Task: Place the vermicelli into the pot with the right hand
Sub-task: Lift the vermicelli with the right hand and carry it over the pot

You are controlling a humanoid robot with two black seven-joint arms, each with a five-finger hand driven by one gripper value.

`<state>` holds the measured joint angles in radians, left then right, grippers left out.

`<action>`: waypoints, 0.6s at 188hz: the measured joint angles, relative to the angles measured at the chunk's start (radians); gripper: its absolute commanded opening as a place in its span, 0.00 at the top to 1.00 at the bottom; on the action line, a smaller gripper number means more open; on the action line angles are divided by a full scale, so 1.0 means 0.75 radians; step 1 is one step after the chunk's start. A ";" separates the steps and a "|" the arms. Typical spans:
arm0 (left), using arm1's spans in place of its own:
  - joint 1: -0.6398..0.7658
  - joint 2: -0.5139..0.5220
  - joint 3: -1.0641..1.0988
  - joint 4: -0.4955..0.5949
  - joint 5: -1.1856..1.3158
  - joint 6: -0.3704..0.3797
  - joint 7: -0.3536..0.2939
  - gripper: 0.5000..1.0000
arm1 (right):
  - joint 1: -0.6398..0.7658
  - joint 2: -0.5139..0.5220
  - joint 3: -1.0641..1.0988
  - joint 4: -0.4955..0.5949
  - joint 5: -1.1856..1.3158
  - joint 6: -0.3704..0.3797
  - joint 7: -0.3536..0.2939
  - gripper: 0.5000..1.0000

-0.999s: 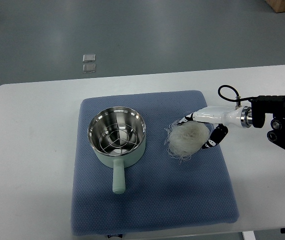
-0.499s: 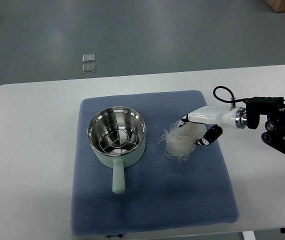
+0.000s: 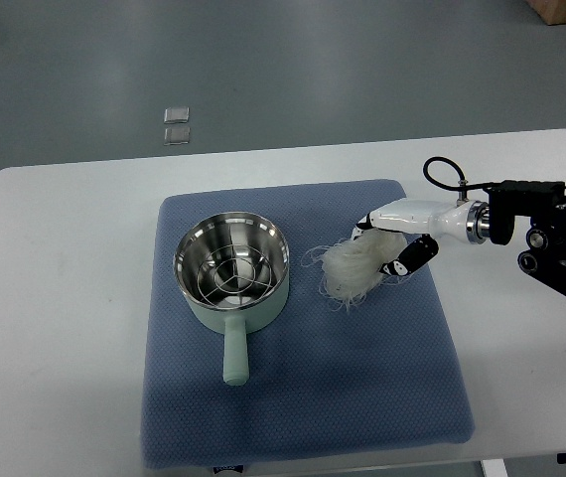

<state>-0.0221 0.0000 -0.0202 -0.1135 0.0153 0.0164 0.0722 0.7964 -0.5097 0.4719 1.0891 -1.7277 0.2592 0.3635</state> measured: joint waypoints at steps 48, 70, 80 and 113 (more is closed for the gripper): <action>0.000 0.000 0.000 0.000 0.000 0.000 0.000 0.00 | 0.043 -0.012 0.058 0.000 0.058 0.016 0.002 0.88; 0.000 0.000 0.000 0.000 0.000 0.000 0.000 0.00 | 0.068 -0.017 0.082 -0.001 0.087 0.027 0.001 0.87; 0.000 0.000 0.000 0.000 0.000 0.000 0.000 0.00 | 0.080 -0.022 0.086 -0.001 0.101 0.028 0.000 0.87; 0.000 0.000 0.000 0.000 0.000 0.000 0.000 0.00 | 0.130 -0.035 0.088 -0.002 0.143 0.030 -0.002 0.86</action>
<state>-0.0222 0.0000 -0.0199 -0.1135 0.0153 0.0164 0.0722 0.8936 -0.5359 0.5383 1.0876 -1.6201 0.2818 0.3622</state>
